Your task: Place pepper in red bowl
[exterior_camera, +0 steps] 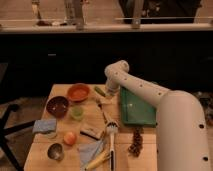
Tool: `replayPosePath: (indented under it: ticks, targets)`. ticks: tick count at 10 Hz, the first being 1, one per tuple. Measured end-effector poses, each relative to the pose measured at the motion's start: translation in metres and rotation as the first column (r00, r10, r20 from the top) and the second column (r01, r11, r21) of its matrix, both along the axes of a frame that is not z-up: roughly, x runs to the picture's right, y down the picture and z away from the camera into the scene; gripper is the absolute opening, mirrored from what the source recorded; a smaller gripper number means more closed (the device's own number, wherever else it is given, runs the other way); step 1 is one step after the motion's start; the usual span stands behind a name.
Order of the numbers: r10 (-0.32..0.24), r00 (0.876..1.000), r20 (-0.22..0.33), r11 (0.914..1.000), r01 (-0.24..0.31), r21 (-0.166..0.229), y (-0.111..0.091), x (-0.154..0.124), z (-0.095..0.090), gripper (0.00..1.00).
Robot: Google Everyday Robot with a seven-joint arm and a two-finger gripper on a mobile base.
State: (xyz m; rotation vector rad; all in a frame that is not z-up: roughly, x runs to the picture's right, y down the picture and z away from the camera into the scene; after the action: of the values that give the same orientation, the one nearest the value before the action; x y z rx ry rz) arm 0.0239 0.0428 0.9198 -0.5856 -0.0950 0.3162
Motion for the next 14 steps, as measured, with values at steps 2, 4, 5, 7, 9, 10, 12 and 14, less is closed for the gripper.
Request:
replayPosePath:
  ticks: [2, 4, 5, 7, 9, 10, 12, 14]
  targets:
    - [-0.022, 0.999, 0.038, 0.9994, 0.021, 0.027, -0.011, -0.017, -0.011, 0.00]
    - [-0.041, 0.997, 0.063, 0.9983, 0.038, 0.044, -0.019, -0.026, -0.017, 0.00]
    - [-0.048, 0.996, 0.071, 0.9978, 0.045, 0.049, -0.021, -0.029, -0.019, 0.00]
    - [-0.067, 0.994, 0.090, 0.9964, 0.062, 0.058, -0.024, -0.037, -0.022, 0.00]
    - [-0.095, 0.989, 0.112, 0.9938, 0.088, 0.067, -0.028, -0.052, -0.026, 0.00]
    - [-0.111, 0.986, 0.122, 0.9921, 0.103, 0.072, -0.029, -0.060, -0.028, 0.00]
    - [-0.150, 0.978, 0.142, 0.9870, 0.140, 0.078, -0.030, -0.078, -0.031, 0.00]
    - [-0.203, 0.967, 0.151, 0.9777, 0.192, 0.084, -0.031, -0.095, -0.031, 0.00]
